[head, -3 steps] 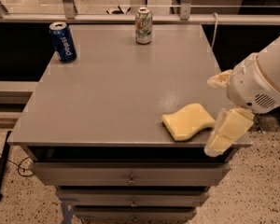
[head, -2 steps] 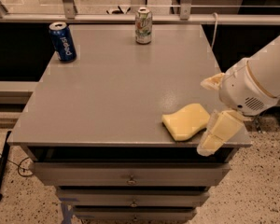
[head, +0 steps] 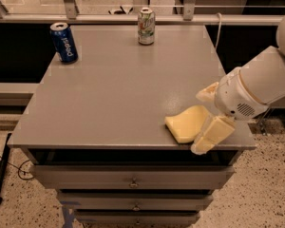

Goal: Pick sponge

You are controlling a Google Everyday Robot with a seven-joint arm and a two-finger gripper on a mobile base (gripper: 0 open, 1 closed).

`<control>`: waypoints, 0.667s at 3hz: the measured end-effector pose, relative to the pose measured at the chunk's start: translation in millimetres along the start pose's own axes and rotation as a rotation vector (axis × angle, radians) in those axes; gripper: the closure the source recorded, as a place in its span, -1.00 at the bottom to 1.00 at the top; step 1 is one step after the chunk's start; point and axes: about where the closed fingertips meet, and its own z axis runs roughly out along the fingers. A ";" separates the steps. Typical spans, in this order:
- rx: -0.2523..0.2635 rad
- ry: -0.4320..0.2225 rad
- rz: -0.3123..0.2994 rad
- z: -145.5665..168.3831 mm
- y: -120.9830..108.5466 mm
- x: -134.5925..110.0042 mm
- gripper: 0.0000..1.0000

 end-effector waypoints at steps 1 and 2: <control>-0.013 0.000 0.015 8.3 -2.6 2.5 -0.20; -0.025 -0.003 0.027 14.6 -0.5 4.2 0.26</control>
Offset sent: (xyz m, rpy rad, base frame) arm 0.0011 0.0030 -0.0229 0.0231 0.0506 -0.0222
